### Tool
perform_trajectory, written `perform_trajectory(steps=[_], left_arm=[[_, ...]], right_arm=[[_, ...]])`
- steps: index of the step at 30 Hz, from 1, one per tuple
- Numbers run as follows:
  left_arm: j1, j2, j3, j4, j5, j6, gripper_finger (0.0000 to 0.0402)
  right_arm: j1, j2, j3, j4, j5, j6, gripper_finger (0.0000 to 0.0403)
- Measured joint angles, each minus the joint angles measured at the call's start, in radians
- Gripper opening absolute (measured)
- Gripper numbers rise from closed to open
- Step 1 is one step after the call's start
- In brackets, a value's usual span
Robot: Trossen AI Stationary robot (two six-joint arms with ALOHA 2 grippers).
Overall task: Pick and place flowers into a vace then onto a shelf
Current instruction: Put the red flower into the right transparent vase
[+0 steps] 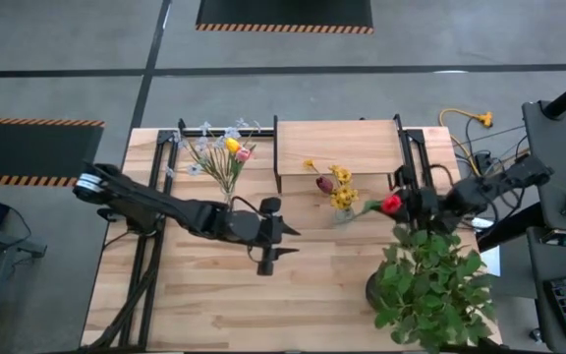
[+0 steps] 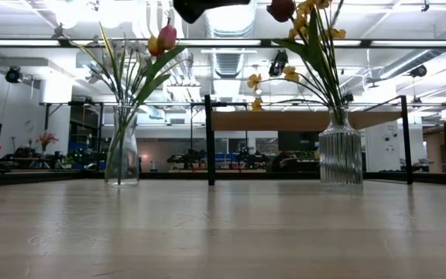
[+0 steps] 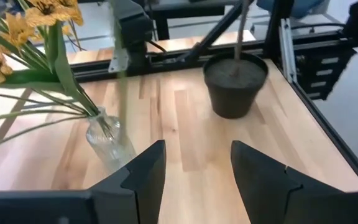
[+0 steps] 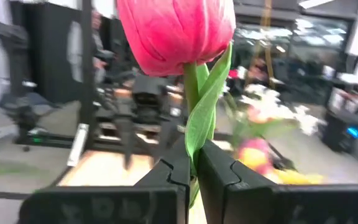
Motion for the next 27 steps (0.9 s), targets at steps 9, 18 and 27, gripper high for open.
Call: perform_trajectory(steps=[9,18,27], left_arm=[[-0.011,-0.093,-0.079,-0.010,-0.003,-0.033,0.0165],[-0.011,-0.185,-0.185,-0.001,-0.014,-0.107,0.0165],[-0.011,-0.227,-0.237,0.039,-0.013,-0.119,0.0165]], right_arm=[[0.000,0.021,0.178,-0.235,0.076,0.074,0.0009],[0.000,0.072,0.310,-0.448,0.100,0.134,0.0009],[0.000,0.116,0.364,-0.554,0.138,0.128,0.0009]])
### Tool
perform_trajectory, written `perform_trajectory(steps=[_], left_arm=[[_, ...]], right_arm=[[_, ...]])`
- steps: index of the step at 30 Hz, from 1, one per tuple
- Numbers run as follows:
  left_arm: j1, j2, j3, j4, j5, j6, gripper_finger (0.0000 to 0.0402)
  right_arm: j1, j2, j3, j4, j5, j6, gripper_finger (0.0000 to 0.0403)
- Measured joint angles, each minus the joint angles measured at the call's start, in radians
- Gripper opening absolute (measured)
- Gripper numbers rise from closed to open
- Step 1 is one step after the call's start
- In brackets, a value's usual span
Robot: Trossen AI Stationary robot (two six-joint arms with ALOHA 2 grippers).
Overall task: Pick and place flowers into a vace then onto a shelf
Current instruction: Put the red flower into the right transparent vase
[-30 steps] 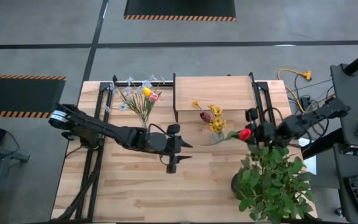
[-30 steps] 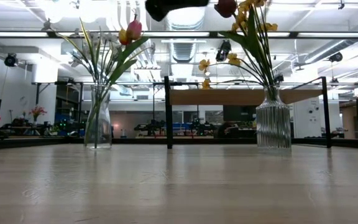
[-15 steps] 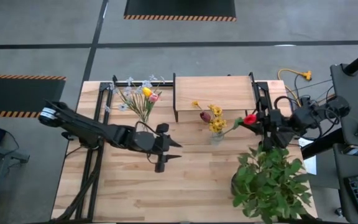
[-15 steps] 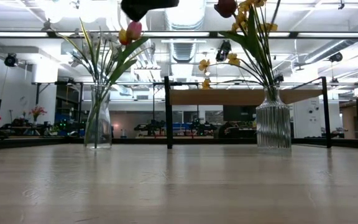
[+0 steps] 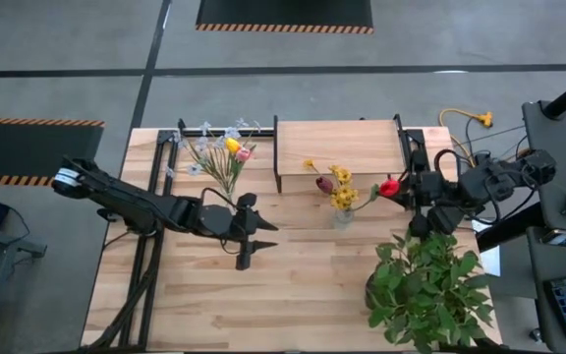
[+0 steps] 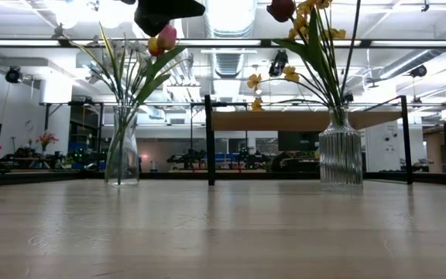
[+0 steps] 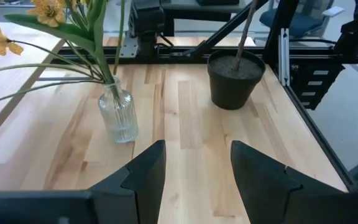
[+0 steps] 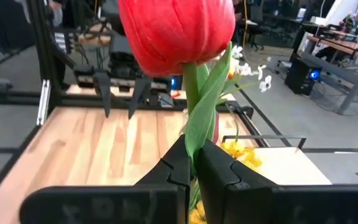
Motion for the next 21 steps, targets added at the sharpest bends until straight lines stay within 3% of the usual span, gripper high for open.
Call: perform_trajectory(steps=[21], left_arm=[[0.000,-0.001,-0.002,0.002,0.001,0.000,0.0165]], right_arm=[[0.000,0.040,-0.057,0.003,0.053,0.008,0.0009]])
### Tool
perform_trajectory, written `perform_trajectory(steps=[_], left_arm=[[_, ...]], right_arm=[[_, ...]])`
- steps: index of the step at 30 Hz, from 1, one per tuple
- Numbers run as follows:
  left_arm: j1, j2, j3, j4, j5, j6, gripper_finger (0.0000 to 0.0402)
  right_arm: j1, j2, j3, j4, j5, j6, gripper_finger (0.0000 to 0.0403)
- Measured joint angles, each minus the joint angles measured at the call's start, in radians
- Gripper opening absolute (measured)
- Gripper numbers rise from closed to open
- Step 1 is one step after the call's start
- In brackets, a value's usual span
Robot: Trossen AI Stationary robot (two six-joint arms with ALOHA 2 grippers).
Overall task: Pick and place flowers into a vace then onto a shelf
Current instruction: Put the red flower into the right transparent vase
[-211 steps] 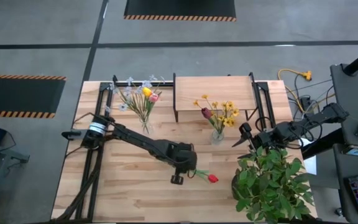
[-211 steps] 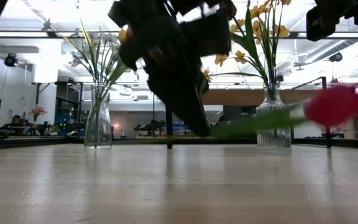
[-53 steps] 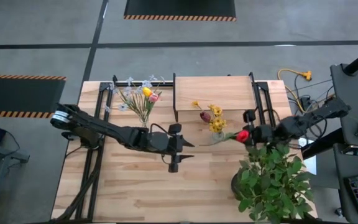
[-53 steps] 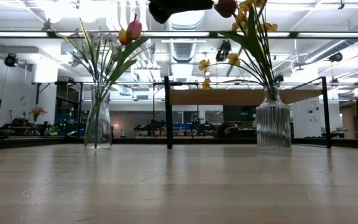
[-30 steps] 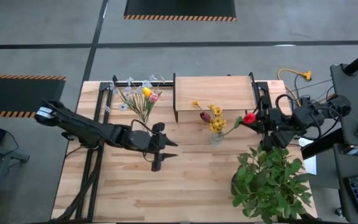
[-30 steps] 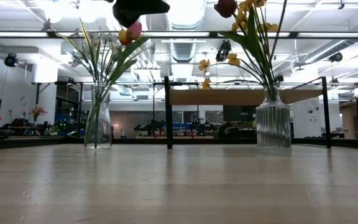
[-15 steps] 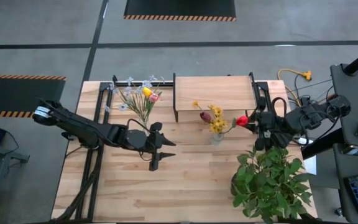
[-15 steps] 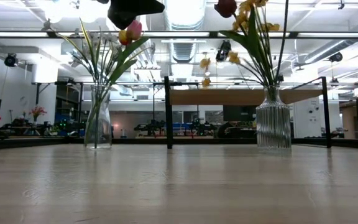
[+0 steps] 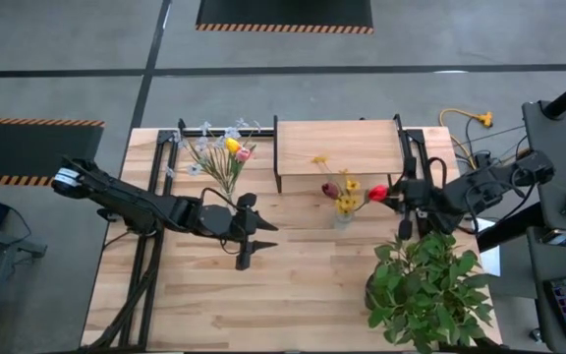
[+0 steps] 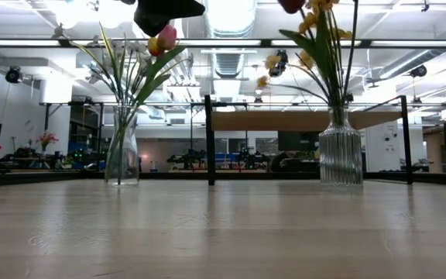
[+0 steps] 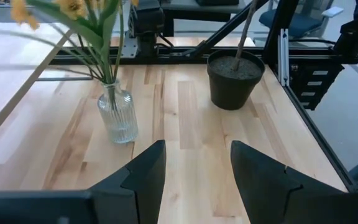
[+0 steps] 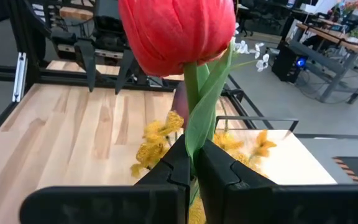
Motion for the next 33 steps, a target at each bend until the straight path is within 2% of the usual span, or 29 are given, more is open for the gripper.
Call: perform_trajectory(steps=[7,12,21,33], left_arm=[[0.000,0.000,-0.006,0.001,0.001,0.000,0.0165],[0.001,0.000,-0.010,0.000,0.001,0.000,0.0165],[0.001,0.000,-0.010,0.004,0.000,0.000,0.0165],[0.002,0.000,-0.008,0.008,0.000,0.000,0.0165]], right_arm=[[0.000,0.023,-0.003,-0.005,0.004,0.019,0.0009],[-0.002,0.025,-0.018,-0.031,0.054,0.067,0.0009],[-0.052,0.019,-0.094,-0.035,0.052,0.172,0.0009],[-0.088,0.030,-0.149,-0.030,0.046,0.229,0.0009]])
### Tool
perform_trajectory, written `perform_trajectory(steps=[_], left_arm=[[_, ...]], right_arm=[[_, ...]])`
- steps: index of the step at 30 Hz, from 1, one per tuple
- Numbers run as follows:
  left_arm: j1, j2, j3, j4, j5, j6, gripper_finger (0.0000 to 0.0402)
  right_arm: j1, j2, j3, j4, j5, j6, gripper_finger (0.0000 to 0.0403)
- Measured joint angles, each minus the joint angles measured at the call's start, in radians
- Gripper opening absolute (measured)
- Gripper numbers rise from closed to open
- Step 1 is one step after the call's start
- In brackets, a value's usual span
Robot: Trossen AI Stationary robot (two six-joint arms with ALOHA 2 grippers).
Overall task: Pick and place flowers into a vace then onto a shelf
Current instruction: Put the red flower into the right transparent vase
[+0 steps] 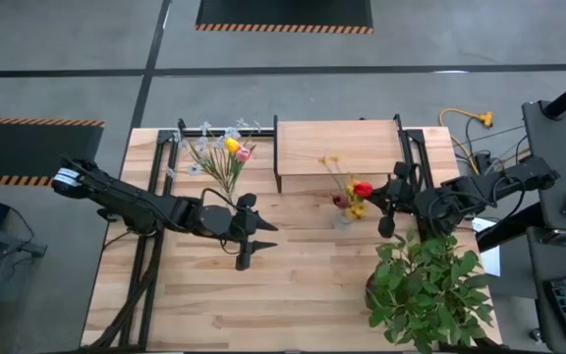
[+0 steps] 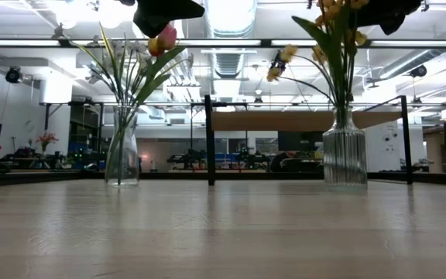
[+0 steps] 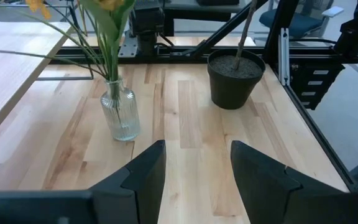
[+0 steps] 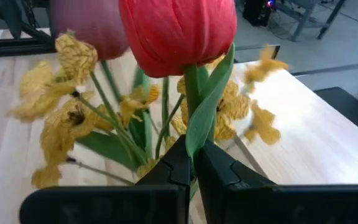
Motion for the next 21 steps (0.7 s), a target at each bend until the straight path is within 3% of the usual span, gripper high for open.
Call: perform_trajectory(steps=[10,21], left_arm=[[0.000,0.000,0.000,0.000,0.000,0.000,0.0165],[0.000,0.000,0.000,0.000,0.000,0.000,0.0165]], right_arm=[[0.000,0.014,-0.001,0.057,0.001,-0.002,0.0018],[0.001,-0.008,0.013,0.025,-0.017,0.002,0.0160]])
